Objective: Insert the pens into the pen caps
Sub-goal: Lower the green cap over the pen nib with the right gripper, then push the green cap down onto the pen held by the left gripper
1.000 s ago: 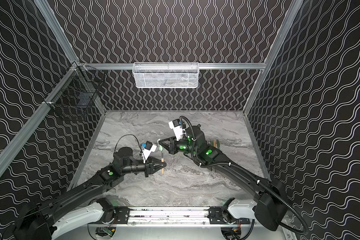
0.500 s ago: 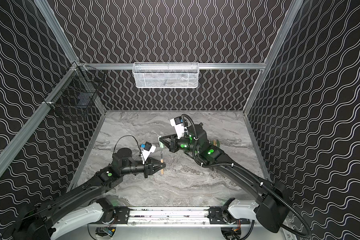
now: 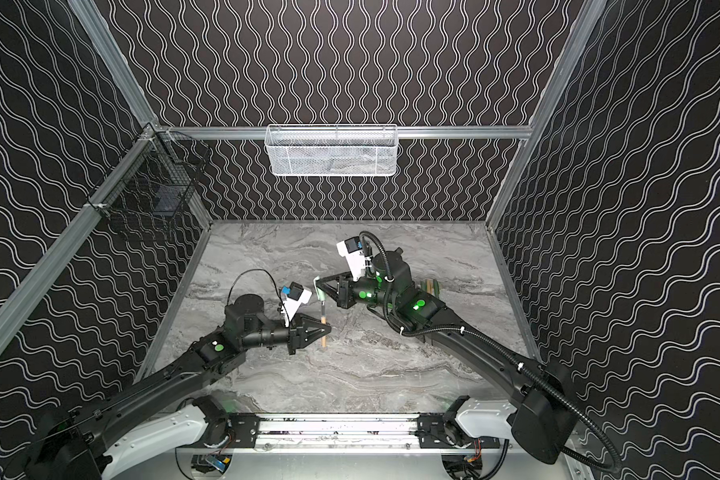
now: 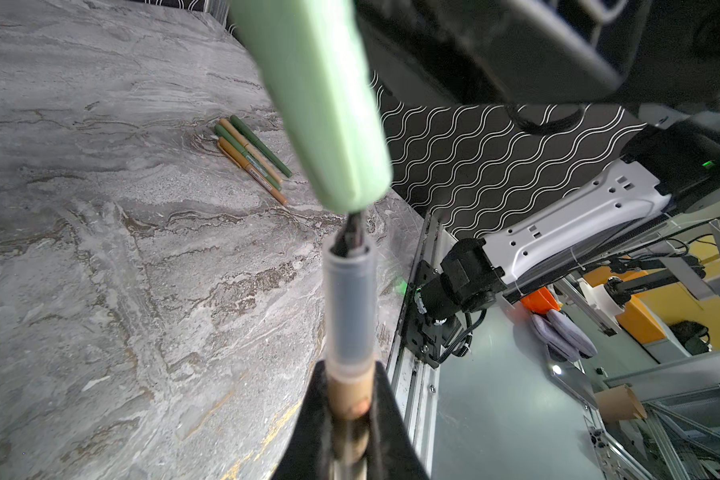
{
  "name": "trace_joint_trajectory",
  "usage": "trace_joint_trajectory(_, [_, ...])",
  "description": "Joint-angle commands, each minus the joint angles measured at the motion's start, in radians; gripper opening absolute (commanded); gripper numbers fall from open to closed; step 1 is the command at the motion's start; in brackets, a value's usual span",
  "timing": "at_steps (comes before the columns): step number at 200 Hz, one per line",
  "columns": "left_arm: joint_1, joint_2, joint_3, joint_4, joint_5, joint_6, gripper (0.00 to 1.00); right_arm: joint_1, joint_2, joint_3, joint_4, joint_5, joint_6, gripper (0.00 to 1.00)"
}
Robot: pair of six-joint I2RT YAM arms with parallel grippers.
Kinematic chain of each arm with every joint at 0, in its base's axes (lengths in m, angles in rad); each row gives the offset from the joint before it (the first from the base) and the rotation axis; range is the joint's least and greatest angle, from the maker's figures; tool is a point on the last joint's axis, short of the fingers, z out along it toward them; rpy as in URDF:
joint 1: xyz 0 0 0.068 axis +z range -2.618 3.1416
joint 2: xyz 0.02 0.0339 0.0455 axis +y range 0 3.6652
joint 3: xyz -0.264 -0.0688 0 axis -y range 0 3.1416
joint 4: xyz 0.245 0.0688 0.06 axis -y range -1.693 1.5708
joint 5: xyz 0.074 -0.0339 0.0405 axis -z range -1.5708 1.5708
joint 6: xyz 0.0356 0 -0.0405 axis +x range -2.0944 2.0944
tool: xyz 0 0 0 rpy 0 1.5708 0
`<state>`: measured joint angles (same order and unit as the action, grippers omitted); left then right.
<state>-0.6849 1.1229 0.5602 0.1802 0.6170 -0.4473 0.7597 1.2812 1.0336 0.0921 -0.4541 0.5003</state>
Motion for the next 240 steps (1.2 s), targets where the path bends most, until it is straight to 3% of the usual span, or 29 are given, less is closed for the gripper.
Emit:
trace_joint_trajectory(1, [0.009,-0.001,0.008,0.024,-0.002,0.013,0.0,0.004,0.006,0.006,0.032,0.0,-0.008,0.1])
trace_joint_trajectory(104, [0.058,-0.02,0.027,0.06,0.026,-0.002,0.0,0.027,-0.013,-0.059,0.112,-0.017,0.013,0.11])
trace_joint_trajectory(155, [0.08,-0.034,0.06,0.058,0.052,0.003,0.0,0.082,-0.06,-0.188,0.268,0.058,0.004,0.12])
trace_joint_trajectory(240, [0.089,-0.119,0.076,0.01,0.035,0.031,0.0,0.098,-0.058,-0.223,0.293,0.071,0.045,0.12])
